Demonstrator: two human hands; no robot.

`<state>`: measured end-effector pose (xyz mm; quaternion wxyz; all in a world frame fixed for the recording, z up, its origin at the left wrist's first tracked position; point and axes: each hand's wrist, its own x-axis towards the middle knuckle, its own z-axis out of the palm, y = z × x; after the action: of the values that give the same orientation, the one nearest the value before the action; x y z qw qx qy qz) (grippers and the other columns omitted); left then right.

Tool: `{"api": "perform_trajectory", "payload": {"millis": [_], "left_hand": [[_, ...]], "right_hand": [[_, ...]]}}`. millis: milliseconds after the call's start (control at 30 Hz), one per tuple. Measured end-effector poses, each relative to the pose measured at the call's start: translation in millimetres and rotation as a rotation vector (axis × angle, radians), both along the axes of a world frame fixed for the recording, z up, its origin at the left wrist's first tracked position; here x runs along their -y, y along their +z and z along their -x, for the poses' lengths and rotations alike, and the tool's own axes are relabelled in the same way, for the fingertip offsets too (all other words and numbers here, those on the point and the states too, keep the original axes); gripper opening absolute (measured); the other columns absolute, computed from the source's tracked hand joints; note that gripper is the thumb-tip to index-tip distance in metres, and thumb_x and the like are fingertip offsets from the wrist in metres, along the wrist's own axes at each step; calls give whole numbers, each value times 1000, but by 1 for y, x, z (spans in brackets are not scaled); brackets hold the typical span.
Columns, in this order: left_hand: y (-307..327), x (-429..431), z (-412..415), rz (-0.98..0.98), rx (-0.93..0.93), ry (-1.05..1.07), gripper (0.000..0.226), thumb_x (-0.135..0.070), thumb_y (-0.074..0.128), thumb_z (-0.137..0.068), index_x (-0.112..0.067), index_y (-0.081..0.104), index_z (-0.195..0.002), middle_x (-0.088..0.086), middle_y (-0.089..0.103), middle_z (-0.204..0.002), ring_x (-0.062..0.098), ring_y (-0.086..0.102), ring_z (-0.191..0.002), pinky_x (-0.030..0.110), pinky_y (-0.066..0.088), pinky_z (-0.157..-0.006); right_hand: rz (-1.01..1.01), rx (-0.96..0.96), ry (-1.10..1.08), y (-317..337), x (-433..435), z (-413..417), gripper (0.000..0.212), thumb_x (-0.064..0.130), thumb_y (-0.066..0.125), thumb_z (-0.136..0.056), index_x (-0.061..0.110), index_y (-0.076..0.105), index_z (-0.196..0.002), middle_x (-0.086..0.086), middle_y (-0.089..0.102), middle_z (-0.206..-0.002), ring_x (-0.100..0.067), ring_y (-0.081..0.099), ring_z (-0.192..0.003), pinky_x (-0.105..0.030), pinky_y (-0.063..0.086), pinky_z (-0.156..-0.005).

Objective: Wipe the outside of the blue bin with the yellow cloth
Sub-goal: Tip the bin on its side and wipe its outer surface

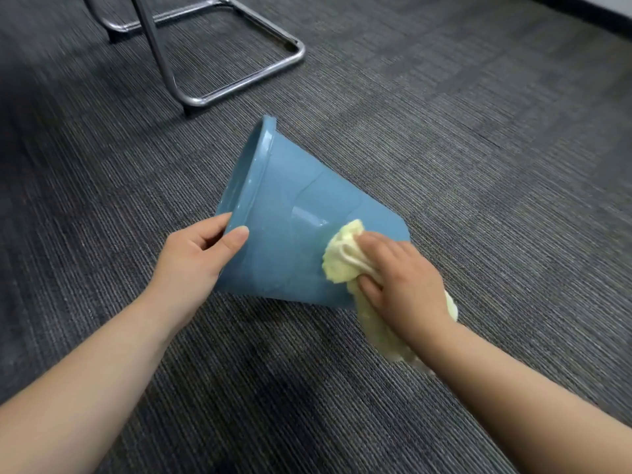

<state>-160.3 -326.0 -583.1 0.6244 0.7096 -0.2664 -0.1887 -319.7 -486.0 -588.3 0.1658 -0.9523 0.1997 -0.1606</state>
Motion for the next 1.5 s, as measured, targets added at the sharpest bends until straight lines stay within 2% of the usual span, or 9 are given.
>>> {"api": "perform_trajectory", "payload": {"millis": [67, 167, 367, 467, 600, 700, 967, 1167, 1500], "left_hand": [[-2, -2, -1, 7, -9, 28, 27, -11, 52, -84, -35, 63, -81, -35, 66, -69, -15, 60, -72, 3, 44, -62], [-3, -1, -1, 15, -26, 39, 24, -11, 52, -84, -33, 63, -82, -34, 65, -67, -15, 60, -71, 3, 44, -61], [-6, -3, -5, 20, -31, 53, 25, -14, 52, -84, -36, 64, -81, -33, 67, -71, -12, 61, -73, 5, 46, -63], [-9, -5, -7, 41, -84, 36, 25, -13, 52, -84, -33, 66, -81, -29, 69, -73, -9, 63, -75, 6, 47, -63], [-12, -9, -11, 41, -137, 49, 25, -13, 51, -85, -31, 67, -82, -26, 70, -75, -6, 64, -77, 8, 49, -65], [-13, -9, -12, 35, -154, 67, 24, -14, 51, -85, -32, 67, -81, -25, 70, -77, -5, 64, -79, 9, 49, -66], [-9, -7, -11, 26, -150, 126, 25, -15, 51, -85, -33, 66, -81, -27, 69, -73, -6, 64, -77, 11, 51, -71], [-2, -5, -6, 49, -200, 131, 20, -13, 50, -85, -27, 65, -81, -22, 70, -67, -5, 65, -69, 10, 50, -59], [8, -5, -14, 51, -295, 209, 15, -15, 50, -87, -21, 61, -79, -14, 69, -56, -1, 63, -52, 12, 49, -47]], "right_hand": [[-111, -20, -170, -11, 13, 3, 36, 18, 55, -77, 12, 51, -113, -10, 62, -109, -32, 54, -94, -34, 37, -70], [-224, 11, -266, -17, 19, 3, 32, 15, 55, -78, 14, 50, -110, -10, 60, -104, -32, 52, -94, -36, 38, -71], [-141, 45, -20, -9, -8, -2, 33, 15, 61, -73, 11, 54, -105, -9, 63, -105, -32, 55, -86, -35, 41, -67], [-67, 16, 23, -11, -1, 3, 36, 11, 63, -70, 7, 55, -105, -12, 65, -106, -34, 59, -83, -41, 47, -66], [-134, -69, -230, -25, 36, 14, 35, 16, 56, -79, 13, 50, -114, -12, 61, -110, -34, 52, -95, -39, 41, -72], [-209, -77, -345, -27, 44, 17, 28, 17, 53, -80, 14, 51, -108, -11, 61, -102, -34, 53, -93, -38, 40, -69], [-108, -34, -56, -21, 14, 8, 31, 13, 60, -75, 11, 53, -105, -9, 63, -102, -33, 53, -87, -35, 37, -66], [-121, -120, -267, -27, 42, 29, 31, 17, 55, -80, 13, 51, -110, -11, 61, -106, -32, 50, -91, -34, 34, -66], [-128, -56, -208, -15, 37, 24, 28, 18, 60, -75, 17, 55, -103, -4, 64, -100, -31, 51, -84, -31, 32, -62]]}}
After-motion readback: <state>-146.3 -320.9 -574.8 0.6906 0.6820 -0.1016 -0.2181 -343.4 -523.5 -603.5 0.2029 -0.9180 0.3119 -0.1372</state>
